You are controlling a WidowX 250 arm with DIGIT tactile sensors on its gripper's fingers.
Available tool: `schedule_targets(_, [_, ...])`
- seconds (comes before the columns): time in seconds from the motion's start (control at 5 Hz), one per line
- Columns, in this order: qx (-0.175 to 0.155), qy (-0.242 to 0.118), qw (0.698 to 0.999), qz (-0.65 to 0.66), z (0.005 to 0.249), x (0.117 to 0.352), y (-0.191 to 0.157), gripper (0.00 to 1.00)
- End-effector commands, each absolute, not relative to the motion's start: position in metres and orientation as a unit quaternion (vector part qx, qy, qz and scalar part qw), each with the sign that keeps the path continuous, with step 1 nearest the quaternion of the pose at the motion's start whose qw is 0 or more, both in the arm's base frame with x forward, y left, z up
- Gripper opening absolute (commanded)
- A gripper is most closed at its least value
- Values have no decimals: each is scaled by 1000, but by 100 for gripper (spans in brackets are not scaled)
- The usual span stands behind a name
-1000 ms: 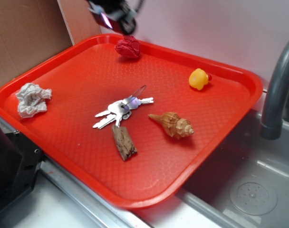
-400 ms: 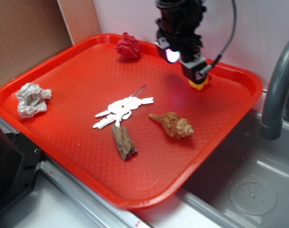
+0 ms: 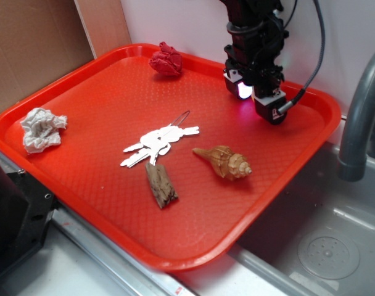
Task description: Grab the yellow duck.
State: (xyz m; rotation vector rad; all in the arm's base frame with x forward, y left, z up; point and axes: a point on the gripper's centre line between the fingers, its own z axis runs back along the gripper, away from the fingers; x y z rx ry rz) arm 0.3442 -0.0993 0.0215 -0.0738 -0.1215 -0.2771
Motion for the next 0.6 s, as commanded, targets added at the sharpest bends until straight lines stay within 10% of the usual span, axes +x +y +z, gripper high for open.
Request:
schedule_targets(0.0, [-21,-98,987,-128,48,356,-105,0])
schedule_targets(0.4, [-17,-133,991,-8,137,283,-57,0])
